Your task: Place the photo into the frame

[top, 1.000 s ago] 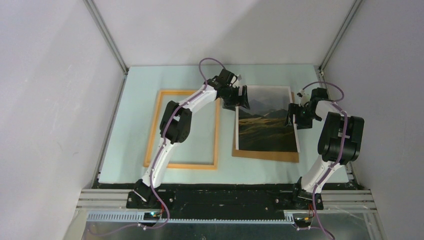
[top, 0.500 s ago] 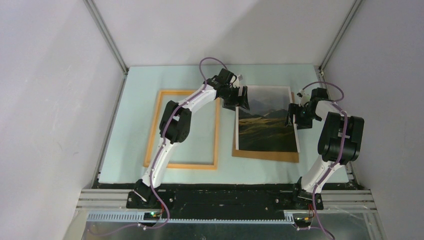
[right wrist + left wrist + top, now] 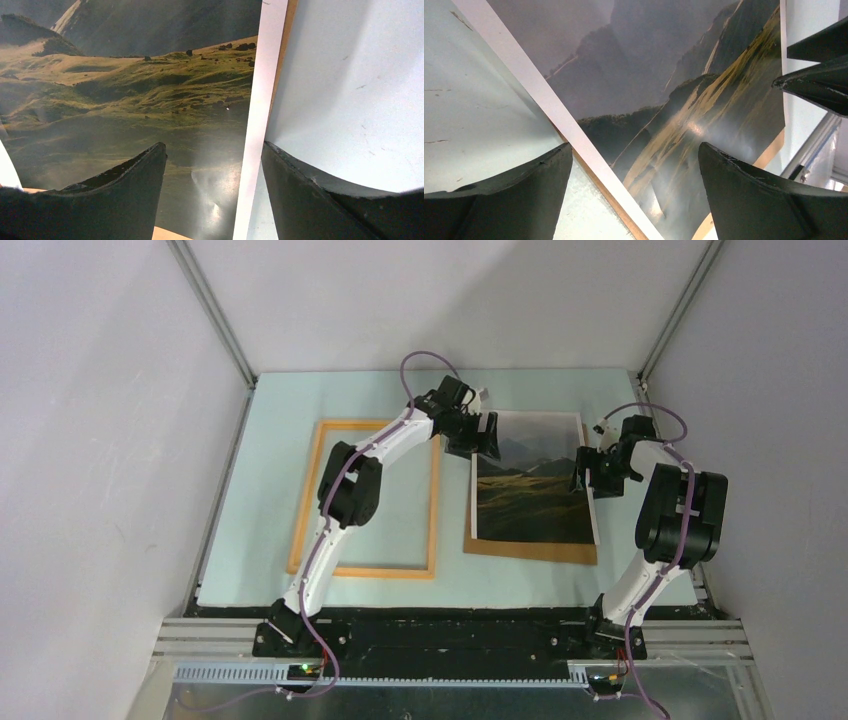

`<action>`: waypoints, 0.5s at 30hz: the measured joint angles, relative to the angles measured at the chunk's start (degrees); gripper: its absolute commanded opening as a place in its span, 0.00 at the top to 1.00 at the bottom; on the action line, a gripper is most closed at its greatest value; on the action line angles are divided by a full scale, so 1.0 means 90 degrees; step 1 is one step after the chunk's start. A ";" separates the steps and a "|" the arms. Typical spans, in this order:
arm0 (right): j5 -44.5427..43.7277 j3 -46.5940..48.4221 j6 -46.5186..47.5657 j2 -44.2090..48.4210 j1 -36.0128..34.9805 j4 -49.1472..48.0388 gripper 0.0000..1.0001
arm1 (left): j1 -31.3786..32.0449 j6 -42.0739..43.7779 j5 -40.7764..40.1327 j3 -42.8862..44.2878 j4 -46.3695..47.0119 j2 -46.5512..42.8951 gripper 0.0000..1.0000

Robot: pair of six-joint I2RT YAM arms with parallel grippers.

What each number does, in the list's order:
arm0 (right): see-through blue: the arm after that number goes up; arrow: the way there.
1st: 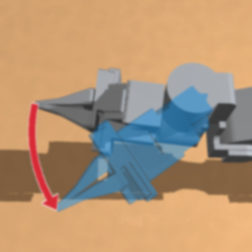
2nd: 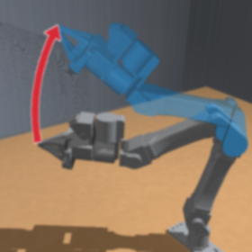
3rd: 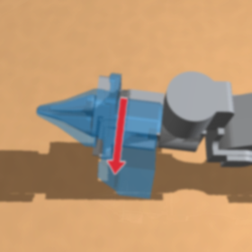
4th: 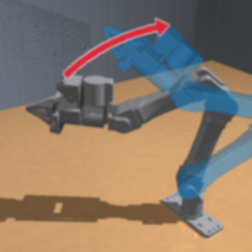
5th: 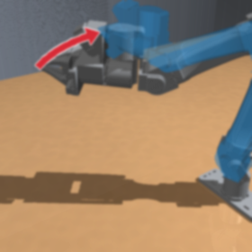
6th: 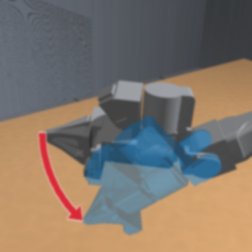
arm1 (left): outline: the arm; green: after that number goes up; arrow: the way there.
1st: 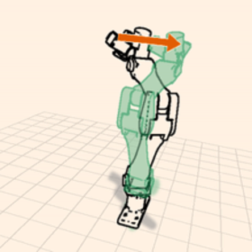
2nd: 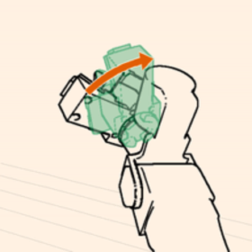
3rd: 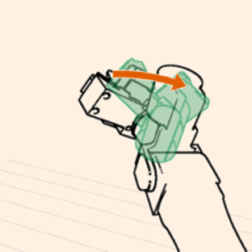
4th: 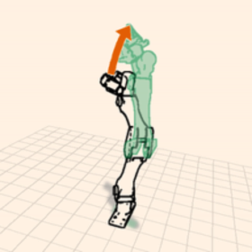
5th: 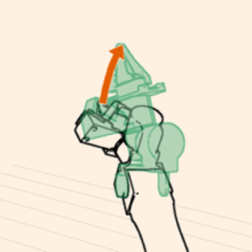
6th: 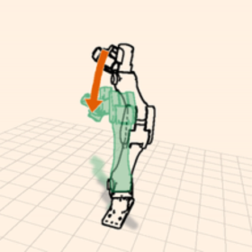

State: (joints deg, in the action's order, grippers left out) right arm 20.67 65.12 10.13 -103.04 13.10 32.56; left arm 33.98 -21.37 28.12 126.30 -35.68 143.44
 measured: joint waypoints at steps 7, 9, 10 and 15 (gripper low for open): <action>-0.0068 0.0073 -0.0027 -0.0044 -0.0073 0.0041 0.23 | 0.0063 -0.0015 -0.0760 0.0000 0.0058 -0.0080 0.00; -0.0143 0.0121 -0.0061 -0.0068 -0.0117 0.0036 0.23 | 0.0049 -0.0070 -0.0923 0.0002 0.0053 -0.0080 0.00; -0.0206 0.0129 -0.0075 -0.0075 -0.0148 0.0024 0.23 | 0.0027 -0.0119 -0.0962 0.0019 0.0051 -0.0080 0.00; -0.0491 0.0136 -0.0163 -0.0073 -0.0296 -0.0056 0.23 | -0.0146 -0.0466 -0.0962 0.0296 0.0073 0.0104 0.00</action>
State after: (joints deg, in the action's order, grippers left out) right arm 16.25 66.35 8.67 -103.70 10.44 32.05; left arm 32.67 -25.56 19.46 128.97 -35.03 144.38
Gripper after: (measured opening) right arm 0.766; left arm 0.995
